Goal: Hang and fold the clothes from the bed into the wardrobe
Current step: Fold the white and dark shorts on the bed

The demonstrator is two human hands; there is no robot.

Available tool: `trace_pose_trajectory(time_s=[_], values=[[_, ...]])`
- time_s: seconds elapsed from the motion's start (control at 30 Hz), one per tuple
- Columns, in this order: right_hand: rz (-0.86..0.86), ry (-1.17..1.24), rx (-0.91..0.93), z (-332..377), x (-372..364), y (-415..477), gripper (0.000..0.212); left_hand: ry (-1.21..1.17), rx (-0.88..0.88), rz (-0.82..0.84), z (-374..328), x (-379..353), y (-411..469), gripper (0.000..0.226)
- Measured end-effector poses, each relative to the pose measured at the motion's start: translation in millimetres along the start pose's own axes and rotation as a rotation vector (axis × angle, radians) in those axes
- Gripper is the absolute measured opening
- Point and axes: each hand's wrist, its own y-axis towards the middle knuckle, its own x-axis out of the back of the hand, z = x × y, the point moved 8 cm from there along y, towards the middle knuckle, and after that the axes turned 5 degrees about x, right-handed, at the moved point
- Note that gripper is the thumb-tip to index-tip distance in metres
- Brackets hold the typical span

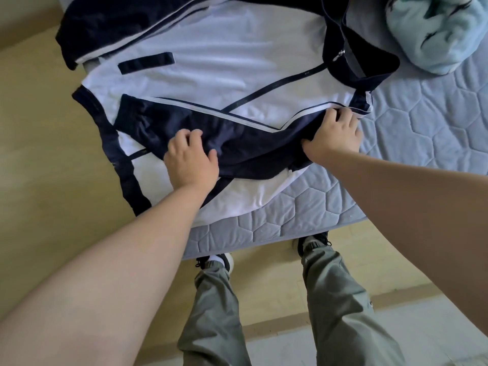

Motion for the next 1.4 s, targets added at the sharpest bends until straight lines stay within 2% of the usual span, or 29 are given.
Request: trace_pose_trajectory(time_s=[0.03, 0.1, 0.17, 0.3, 0.43, 0.6, 0.67, 0.73, 0.8, 0.83, 0.9, 0.97, 1.0, 1.07, 1.13, 1.23, 1.3, 1.4], values=[[0.001, -0.016, 0.013, 1.8, -1.2, -0.3, 0.073, 0.060, -0.023, 0.054, -2.1, -6.9, 3.0, 0.060], [0.007, -0.043, 0.028, 3.7, -4.3, -1.3, 0.077, 0.093, 0.067, 0.186, 6.8, -21.5, 16.2, 0.078], [0.028, -0.059, 0.030, 3.5, -7.8, -2.1, 0.084, 0.091, 0.158, 0.250, 18.1, -28.5, 32.7, 0.087], [0.101, -0.094, 0.001, 3.8, -15.0, -2.6, 0.106, 0.095, 0.249, 0.258, 35.1, -26.1, 66.1, 0.090], [0.105, -0.148, 0.015, 3.8, -17.9, 1.8, 0.117, 0.088, 0.332, 0.222, 47.4, -20.3, 93.4, 0.092], [0.134, -0.185, 0.070, -3.8, -25.8, 4.0, 0.128, -0.017, 0.353, 0.245, 50.5, -15.4, 116.1, 0.094], [0.103, -0.149, 0.100, -7.6, -22.8, 3.9, 0.118, -0.036, 0.345, 0.167, 44.2, -9.1, 111.9, 0.091], [-0.007, -0.033, 0.118, -11.1, -11.2, 2.3, 0.089, -0.038, 0.270, -0.024, 27.2, 2.8, 88.6, 0.078], [-0.159, 0.160, 0.050, -23.4, 4.4, 2.6, 0.055, -0.140, 0.148, -0.226, -5.2, 14.0, 43.2, 0.047], [-0.208, 0.275, -0.019, -32.6, 9.8, 3.2, 0.043, -0.220, 0.100, -0.257, -23.7, 13.9, 16.3, 0.031], [-0.225, 0.459, -0.168, -53.5, 12.3, 4.3, 0.034, -0.379, 0.022, -0.124, -62.9, -6.6, -32.4, 0.015], [-0.165, 0.516, -0.237, -69.0, 10.9, 5.8, 0.048, -0.531, 0.026, 0.164, -94.7, -45.1, -75.7, 0.020], [-0.127, 0.504, -0.225, -73.5, 11.5, 7.4, 0.055, -0.594, 0.057, 0.296, -106.6, -62.8, -94.7, 0.024], [-0.055, 0.417, -0.137, -77.8, 12.6, 13.5, 0.060, -0.684, 0.157, 0.427, -119.6, -86.7, -118.9, 0.035], [-0.023, 0.309, -0.056, -82.0, 15.0, 23.8, 0.058, -0.789, 0.334, 0.457, -120.5, -98.6, -124.5, 0.040], [-0.043, 0.269, 0.026, -85.8, 21.4, 39.2, 0.056, -0.906, 0.524, 0.441, -115.8, -108.9, -119.7, 0.036], [-0.055, 0.287, 0.069, -87.1, 25.3, 47.4, 0.059, -0.868, 0.545, 0.452, -116.2, -113.1, -116.5, 0.036], [-0.046, 0.286, 0.129, -88.6, 27.3, 58.5, 0.051, -0.802, 0.577, 0.496, -114.7, -120.4, -118.8, 0.046]])
